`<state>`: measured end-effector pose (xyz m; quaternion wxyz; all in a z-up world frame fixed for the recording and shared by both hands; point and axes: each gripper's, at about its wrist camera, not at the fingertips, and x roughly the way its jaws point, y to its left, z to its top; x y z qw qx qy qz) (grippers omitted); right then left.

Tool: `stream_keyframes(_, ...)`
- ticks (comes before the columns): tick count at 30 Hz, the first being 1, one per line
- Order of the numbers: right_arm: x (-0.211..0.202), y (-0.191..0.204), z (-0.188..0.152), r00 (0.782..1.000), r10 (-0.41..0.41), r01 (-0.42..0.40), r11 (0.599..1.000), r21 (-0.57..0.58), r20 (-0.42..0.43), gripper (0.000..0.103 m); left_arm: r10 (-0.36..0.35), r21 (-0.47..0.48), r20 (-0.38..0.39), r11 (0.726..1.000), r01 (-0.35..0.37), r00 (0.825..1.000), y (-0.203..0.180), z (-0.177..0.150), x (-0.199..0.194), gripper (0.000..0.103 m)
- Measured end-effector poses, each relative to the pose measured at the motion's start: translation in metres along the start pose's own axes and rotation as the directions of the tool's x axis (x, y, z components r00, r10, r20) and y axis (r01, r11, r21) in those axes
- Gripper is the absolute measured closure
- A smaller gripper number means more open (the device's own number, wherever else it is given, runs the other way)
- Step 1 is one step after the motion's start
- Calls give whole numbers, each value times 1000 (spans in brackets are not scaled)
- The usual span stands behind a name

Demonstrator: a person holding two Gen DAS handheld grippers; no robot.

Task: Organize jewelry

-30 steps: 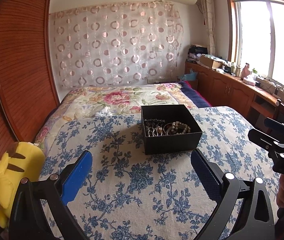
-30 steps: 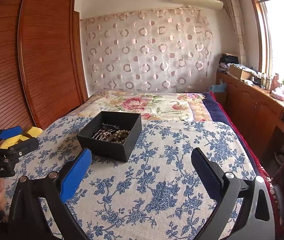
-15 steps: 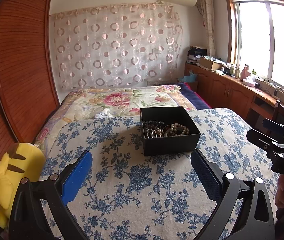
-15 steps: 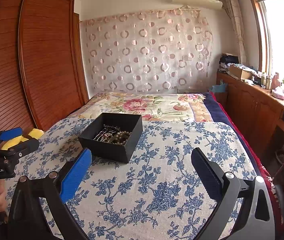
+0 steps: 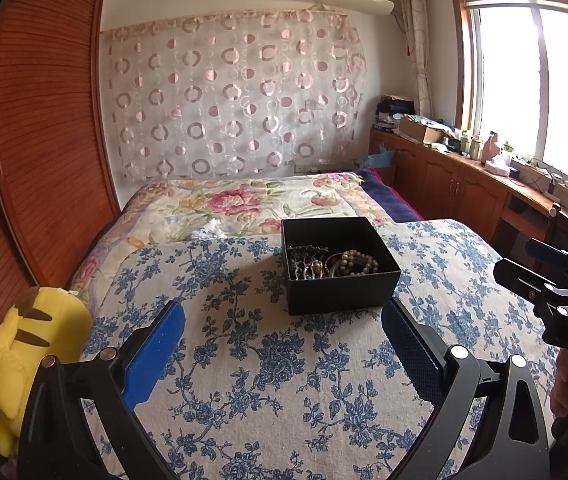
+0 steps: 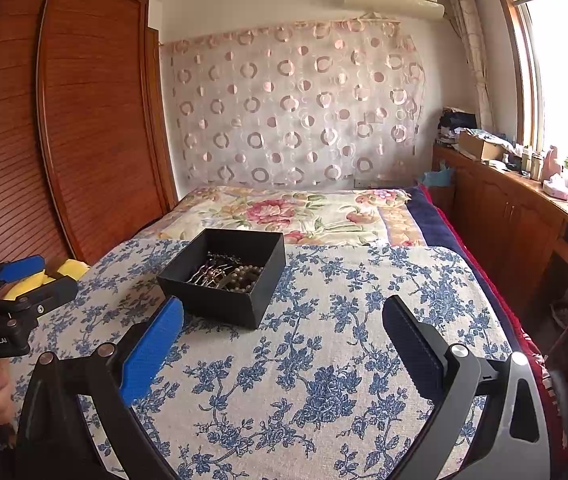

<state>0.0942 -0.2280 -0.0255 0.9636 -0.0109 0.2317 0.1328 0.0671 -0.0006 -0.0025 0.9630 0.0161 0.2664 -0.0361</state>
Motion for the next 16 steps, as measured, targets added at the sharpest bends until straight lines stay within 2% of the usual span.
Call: stream_keyframes(16,0,0,0,1000,0,0,1000,3,1,2,-4,-1,2,1000,4,1000,-2,4,-3,8)
